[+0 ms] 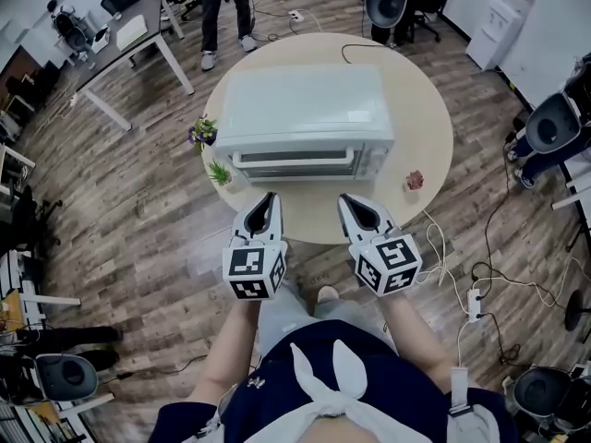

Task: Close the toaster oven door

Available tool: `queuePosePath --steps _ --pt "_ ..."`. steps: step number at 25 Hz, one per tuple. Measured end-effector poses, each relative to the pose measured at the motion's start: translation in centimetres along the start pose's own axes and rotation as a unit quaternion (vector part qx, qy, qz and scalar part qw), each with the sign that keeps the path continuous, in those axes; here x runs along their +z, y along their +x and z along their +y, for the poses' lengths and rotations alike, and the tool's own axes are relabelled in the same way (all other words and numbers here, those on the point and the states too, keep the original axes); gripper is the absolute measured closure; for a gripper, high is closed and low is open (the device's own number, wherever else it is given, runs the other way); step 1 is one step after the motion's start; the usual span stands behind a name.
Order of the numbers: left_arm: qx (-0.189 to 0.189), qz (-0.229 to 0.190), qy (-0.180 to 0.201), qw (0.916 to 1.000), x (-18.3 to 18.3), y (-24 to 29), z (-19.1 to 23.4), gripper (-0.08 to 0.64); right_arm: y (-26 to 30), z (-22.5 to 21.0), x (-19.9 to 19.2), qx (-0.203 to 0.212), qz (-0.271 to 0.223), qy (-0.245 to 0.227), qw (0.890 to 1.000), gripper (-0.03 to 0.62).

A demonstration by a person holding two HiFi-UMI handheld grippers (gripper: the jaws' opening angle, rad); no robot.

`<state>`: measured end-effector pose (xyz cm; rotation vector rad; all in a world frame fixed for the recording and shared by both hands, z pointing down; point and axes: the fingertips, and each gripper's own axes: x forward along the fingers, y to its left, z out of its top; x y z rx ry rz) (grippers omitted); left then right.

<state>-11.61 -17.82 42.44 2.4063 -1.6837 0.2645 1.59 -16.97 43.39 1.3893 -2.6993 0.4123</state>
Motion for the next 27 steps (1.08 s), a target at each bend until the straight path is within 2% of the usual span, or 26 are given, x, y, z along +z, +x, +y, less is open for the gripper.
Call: queuePosePath --steps 27 --pt "-0.02 0.0 0.035 0.9992 0.0 -1.9 -2.4 0.525 -0.8 2.0 -0.1 0.011 0.009 -0.035 0.999 0.589"
